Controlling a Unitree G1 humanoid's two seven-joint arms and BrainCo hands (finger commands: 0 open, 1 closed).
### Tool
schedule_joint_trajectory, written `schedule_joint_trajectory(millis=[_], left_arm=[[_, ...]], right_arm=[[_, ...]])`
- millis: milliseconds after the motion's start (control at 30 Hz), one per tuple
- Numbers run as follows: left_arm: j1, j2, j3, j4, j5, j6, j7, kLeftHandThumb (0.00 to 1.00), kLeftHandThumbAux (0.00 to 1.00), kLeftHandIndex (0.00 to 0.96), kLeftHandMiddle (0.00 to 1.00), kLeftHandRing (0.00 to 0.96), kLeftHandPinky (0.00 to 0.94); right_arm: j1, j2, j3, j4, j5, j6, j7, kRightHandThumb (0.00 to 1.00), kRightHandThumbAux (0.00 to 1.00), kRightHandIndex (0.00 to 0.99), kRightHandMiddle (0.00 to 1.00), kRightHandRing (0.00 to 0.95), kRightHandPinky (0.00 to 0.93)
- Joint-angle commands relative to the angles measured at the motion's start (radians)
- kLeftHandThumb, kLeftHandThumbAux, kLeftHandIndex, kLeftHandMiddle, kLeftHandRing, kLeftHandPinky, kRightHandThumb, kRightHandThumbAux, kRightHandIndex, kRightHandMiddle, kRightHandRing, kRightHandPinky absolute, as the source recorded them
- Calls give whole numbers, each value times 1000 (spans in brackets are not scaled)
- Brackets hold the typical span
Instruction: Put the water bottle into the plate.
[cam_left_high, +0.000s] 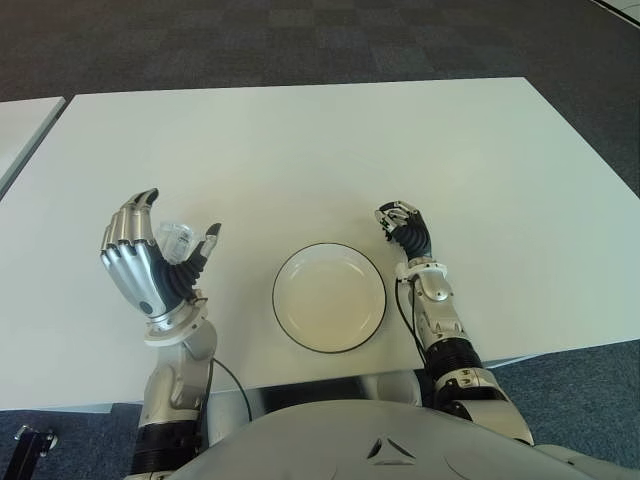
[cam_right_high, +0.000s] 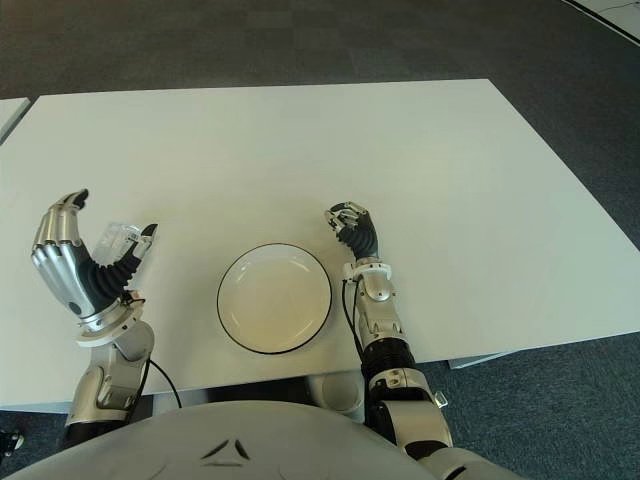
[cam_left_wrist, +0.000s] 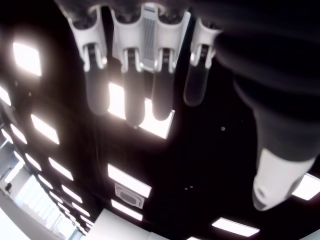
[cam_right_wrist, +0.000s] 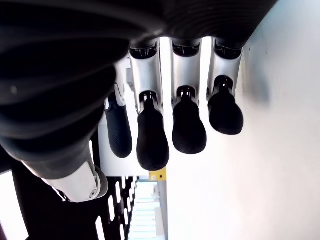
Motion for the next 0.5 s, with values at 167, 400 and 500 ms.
schedule_joint_trajectory(millis=[167,400,500], left_arm=[[17,-74,0,47,-41,140,70,401,342,8,7,5,3],[-14,-99,3,42,-32,269,82,459,173,0,0,0,0],[-28,-96,2,48,-36,317,58,467,141,0,0,0,0]], right_arm=[[32,4,4,20,-9,14,-8,705,728,437,747,755,756],[33,6,6,16,-12,15,-10,705,729,437,754,753,745],[34,6,6,15,-6,13,-3,705,729,437,753,751,742]])
